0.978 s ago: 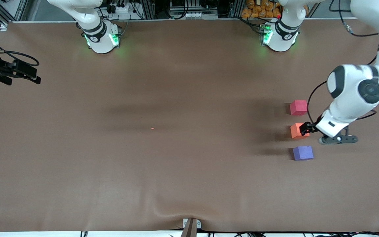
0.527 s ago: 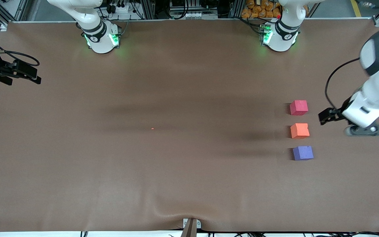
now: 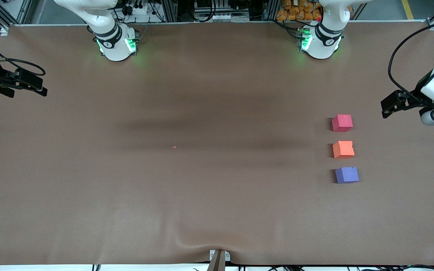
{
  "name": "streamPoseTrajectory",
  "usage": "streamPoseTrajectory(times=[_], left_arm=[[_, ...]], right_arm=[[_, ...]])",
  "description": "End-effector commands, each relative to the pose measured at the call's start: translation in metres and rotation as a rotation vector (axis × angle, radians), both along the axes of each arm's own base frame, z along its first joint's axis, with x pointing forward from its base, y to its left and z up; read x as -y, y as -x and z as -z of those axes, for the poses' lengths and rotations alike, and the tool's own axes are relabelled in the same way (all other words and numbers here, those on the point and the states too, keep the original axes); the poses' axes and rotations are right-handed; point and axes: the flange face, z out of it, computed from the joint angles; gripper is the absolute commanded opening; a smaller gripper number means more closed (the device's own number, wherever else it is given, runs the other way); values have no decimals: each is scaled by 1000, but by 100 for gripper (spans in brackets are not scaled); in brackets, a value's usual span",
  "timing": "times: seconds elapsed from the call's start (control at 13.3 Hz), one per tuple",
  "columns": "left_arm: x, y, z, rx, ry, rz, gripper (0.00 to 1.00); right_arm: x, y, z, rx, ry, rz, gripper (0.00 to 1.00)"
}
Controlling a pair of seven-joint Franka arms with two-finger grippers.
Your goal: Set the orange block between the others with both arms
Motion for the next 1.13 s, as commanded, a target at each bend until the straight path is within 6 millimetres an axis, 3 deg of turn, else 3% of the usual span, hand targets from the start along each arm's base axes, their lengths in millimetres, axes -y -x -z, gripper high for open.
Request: streamPoseTrajectory(times=[0.0,0.15,0.45,1.05], left_arm=[[-2,8,-5,-14,30,2,100],[12,26,-5,-28,48,-5,100],[-3,51,0,-55,81,-40,100],[-11,51,-4,-51,62,-34,100]], right_arm=[[-2,2,-2,1,-12,0,100],[-2,2,-2,1,-12,0,100],[-2,2,-2,1,-12,0,100],[-2,1,0,-3,-12,0,100]])
